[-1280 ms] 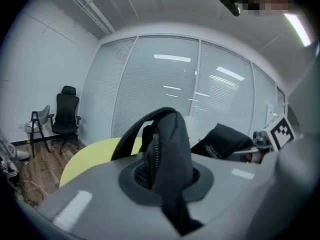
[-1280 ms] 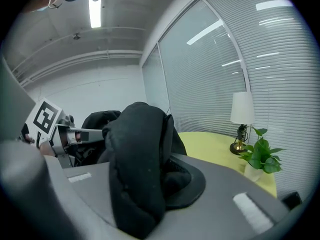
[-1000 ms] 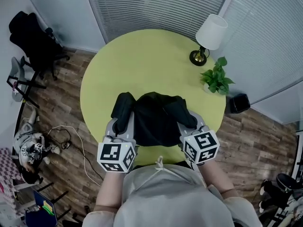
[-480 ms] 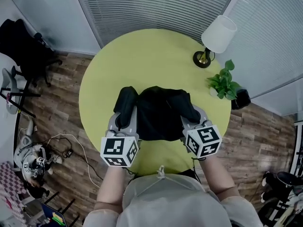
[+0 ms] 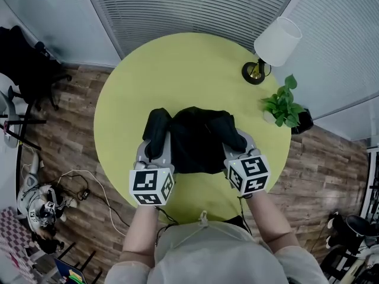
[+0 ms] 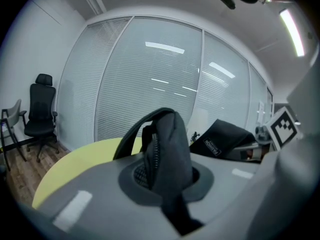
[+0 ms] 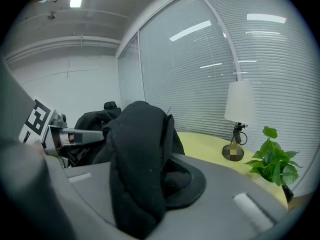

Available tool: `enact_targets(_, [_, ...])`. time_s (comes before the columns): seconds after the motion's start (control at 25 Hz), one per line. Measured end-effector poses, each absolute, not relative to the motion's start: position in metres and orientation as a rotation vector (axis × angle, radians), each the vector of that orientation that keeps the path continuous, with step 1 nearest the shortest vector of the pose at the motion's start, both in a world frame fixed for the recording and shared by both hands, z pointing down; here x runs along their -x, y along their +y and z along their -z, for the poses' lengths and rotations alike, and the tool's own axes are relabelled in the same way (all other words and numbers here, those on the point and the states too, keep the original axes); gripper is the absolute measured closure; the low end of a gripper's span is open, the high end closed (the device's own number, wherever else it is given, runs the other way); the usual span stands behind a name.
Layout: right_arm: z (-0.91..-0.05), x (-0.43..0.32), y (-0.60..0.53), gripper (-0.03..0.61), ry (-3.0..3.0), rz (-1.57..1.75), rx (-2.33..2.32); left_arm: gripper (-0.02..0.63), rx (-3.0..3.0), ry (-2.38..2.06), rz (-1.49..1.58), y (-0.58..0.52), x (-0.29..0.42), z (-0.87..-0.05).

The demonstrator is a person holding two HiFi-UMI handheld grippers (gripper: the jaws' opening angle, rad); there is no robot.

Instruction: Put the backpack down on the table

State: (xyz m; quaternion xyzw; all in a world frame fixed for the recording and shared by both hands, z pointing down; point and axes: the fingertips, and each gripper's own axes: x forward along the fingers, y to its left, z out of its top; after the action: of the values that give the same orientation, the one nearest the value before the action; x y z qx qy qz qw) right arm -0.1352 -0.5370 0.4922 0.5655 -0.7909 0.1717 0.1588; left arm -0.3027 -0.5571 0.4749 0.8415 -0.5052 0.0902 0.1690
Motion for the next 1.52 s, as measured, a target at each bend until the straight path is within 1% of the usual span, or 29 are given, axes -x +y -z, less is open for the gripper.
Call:
enact_targets(0.56, [-0.517, 0.13, -0.543, 0.541, -2.214, -0.505, -1.625, 0.58, -2.409, -1.43, -0.272, -0.56, 0.301, -0.495])
enact_targets(1.04, [-0.542, 0.124, -0.534, 0.533, -2.165, -0.584, -1.65, 0.574, -2.4, -1.426, -0.357, -0.549, 0.304, -0.518])
enact_targets(1.2, [-0.539, 0.125, -0.528, 0.413, -2.141, -0.55, -1.674, 0.569, -2.383, -1.435, -0.372, -0.544, 0.307, -0.52])
enact_targets(1.28, [-0.537, 0.122, -0.526, 0.367, -2.122, -0.516, -1.706, 0.56, -2.383, -1.432, -0.35, -0.542, 0.305, -0.52])
enact_targets(1.36, [-0.534, 0.121, -0.524, 0.3, -2.114, -0.477, -1.738, 0.47, -2.379, -1.412, -0.269, -0.538, 0.305, -0.516])
enact_targets(1.4, [-0.531, 0.12, -0.523, 0.271, -2.115, -0.456, -1.752, 0.439, -2.373, -1.413, -0.233, -0.536, 0.307, -0.515])
enact_targets(1.52, [-0.523, 0.119, -0.517, 0.225, -2.14, -0.405, -1.778, 0.339, -2.371, -1.456, -0.212, -0.529, 0.311, -0.515])
